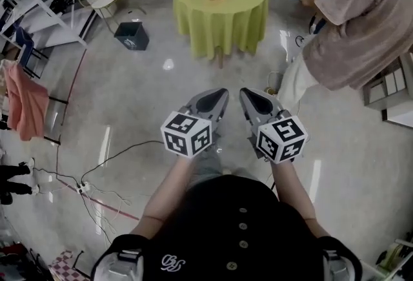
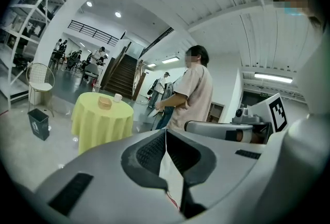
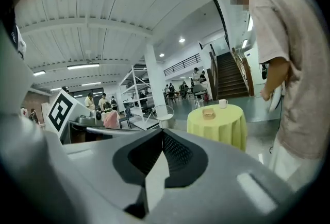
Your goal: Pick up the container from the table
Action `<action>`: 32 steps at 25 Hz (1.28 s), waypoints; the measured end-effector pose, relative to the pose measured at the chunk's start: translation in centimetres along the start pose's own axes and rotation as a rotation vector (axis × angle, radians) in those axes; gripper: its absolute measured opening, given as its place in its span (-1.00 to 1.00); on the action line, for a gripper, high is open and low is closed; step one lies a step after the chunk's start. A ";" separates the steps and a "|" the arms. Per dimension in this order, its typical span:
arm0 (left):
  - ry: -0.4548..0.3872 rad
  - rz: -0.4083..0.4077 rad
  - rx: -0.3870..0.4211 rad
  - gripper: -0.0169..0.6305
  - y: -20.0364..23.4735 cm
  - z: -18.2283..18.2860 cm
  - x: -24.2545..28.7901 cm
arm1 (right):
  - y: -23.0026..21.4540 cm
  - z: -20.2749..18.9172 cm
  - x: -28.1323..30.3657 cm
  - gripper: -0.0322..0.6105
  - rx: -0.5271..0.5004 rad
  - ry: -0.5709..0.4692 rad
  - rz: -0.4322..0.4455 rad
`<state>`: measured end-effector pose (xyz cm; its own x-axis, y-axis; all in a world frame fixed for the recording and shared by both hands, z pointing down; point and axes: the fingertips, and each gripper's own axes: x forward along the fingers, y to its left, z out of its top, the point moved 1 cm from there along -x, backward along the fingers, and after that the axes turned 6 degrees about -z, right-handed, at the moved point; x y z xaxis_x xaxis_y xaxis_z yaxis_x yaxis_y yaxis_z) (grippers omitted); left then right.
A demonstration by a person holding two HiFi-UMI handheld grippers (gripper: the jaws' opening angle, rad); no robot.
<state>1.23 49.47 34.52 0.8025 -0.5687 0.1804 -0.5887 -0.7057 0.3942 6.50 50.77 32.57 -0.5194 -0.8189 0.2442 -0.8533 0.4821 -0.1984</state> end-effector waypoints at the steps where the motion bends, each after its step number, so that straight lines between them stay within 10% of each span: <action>1: -0.001 -0.001 -0.002 -0.91 0.8 0.3 0.5 | -0.4 0.2 0.8 -0.89 0.000 0.000 0.000; 32: 0.064 -0.054 -0.023 -0.91 24.6 12.7 13.7 | -11.3 7.7 27.5 -0.89 0.059 0.050 -0.065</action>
<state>-3.51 18.95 35.24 0.8379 -0.5014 0.2158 -0.5428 -0.7241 0.4255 2.24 20.39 34.21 -0.4658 -0.8306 0.3051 -0.8820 0.4078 -0.2361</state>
